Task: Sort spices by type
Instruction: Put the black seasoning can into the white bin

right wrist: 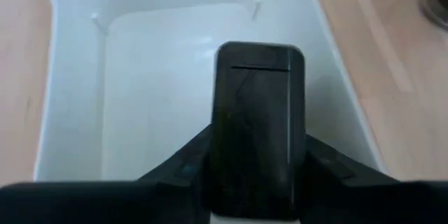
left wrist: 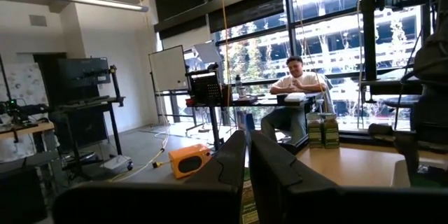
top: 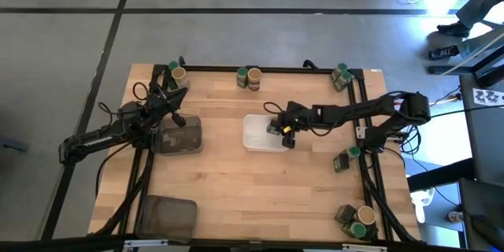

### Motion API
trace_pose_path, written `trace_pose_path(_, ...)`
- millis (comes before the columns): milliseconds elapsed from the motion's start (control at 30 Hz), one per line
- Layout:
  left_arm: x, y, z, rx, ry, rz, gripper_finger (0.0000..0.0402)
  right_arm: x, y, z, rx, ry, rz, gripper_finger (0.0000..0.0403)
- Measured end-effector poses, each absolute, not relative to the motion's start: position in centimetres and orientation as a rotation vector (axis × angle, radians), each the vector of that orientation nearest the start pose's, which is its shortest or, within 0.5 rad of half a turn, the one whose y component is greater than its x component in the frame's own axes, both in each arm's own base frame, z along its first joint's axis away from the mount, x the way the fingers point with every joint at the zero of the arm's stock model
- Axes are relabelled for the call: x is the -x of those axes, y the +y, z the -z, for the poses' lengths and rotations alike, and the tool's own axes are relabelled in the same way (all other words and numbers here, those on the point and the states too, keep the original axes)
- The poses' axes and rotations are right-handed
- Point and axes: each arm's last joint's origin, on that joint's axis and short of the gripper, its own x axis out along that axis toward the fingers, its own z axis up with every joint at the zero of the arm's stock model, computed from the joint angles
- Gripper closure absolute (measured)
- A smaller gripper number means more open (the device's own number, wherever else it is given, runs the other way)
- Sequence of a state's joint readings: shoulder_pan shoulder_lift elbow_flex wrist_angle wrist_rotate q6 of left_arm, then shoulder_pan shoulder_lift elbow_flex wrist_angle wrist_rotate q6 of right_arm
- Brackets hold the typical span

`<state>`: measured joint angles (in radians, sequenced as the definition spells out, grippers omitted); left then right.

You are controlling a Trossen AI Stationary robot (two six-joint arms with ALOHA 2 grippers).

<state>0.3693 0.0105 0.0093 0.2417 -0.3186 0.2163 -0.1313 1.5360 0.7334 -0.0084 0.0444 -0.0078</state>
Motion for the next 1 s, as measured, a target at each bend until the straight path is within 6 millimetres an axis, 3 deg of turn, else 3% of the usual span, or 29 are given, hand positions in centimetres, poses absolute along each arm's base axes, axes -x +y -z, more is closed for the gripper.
trace_pose_path(233, -8.4, 4.2, -18.9, -0.213, -0.170, -0.708, 0.0384, -29.0, -3.9, -17.0, -0.034, 0.811, 0.157, 0.0190)
trace_pose_path(367, -8.4, 4.2, -18.9, -0.214, -0.170, -0.709, 0.0384, -29.2, -3.9, -20.3, -0.041, 0.831, 0.146, 0.0168)
trace_pose_path(567, -8.4, 4.2, -18.9, -0.232, -0.163, -0.710, 0.0384, -28.0, -3.7, -24.7, -0.063, 0.870, 0.153, 0.0160)
trace_pose_path(733, -8.4, 4.2, -18.9, -0.185, -0.181, -0.704, 0.0384, -26.4, -2.9, -25.4, -0.190, 0.939, 0.191, 0.0160)
trace_pose_path(1000, -8.5, 4.1, -19.1, -0.186, -0.214, -0.645, 0.0384, -25.3, 1.1, -25.6, -0.359, 0.999, 0.190, 0.0160)
